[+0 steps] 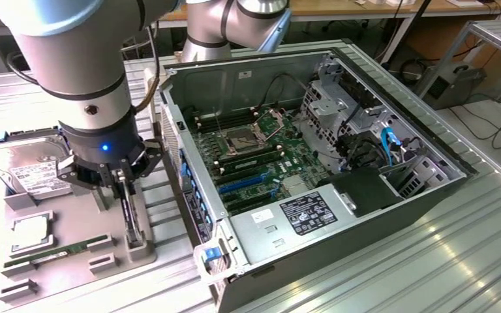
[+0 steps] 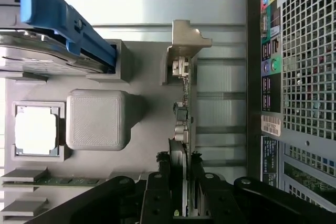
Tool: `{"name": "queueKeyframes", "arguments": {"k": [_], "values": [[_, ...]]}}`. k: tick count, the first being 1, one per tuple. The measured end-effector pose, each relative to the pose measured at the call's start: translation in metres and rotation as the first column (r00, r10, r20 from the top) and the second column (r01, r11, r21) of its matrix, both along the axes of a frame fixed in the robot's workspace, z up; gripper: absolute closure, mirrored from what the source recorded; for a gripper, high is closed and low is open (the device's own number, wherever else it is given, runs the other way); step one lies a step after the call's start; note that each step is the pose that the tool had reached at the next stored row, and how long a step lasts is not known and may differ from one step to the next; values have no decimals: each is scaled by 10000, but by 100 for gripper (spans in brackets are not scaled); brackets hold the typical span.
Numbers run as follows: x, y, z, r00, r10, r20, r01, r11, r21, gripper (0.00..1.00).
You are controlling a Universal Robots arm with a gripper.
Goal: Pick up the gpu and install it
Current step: 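Pick up the gpu and move the gpu toward the slot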
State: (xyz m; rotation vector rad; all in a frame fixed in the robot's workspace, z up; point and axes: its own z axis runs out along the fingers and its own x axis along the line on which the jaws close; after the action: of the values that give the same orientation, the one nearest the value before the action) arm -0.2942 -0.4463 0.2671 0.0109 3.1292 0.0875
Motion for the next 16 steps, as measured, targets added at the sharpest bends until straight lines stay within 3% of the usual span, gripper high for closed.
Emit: {"name": "queueKeyframes", "arguments": {"k": [4,11,16], "values": [[1,-3,156,10000,17,-1,-17,10000,40,74],[9,-21,519,10000,60,1,-60,9999,115,74],[25,-52,748,10000,92,1,-93,9998,164,74]]}}
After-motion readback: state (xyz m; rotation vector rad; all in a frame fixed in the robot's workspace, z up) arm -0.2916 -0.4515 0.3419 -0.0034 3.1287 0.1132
